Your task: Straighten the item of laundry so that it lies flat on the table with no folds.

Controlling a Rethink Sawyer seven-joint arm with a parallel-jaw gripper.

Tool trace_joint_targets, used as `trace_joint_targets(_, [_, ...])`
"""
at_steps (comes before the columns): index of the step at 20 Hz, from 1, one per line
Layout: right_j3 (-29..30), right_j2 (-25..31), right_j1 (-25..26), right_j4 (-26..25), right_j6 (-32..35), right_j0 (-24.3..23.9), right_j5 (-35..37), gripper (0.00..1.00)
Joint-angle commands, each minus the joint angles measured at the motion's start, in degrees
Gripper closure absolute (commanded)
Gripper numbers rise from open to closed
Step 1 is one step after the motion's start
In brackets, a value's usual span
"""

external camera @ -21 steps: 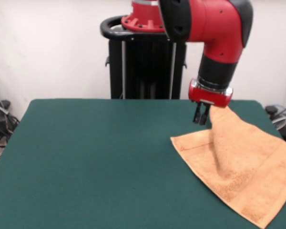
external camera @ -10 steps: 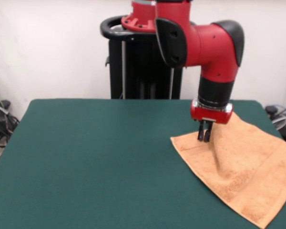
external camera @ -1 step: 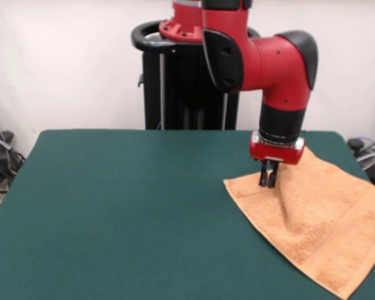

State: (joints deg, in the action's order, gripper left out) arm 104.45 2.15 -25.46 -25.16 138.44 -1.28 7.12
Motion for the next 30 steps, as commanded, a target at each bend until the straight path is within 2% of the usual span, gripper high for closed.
trace_joint_targets(1, [-8.6, -0.9, 8.0, -3.3, -0.8, -0.8, -0.9, 1.00])
trace_joint_targets(4, [-12.2, 0.4, 11.4, -5.8, -4.9, -4.0, 1.0, 1.00])
trace_joint_targets(11, [-19.2, 3.5, 17.7, -12.6, -9.7, -11.0, -0.1, 1.00])
trace_joint_targets(19, [-20.7, 7.6, 16.1, -19.2, -14.3, -15.7, 6.8, 1.00])
trace_joint_targets(30, [-19.9, 13.5, 14.3, -27.3, -16.4, -21.7, 10.0, 1.00])
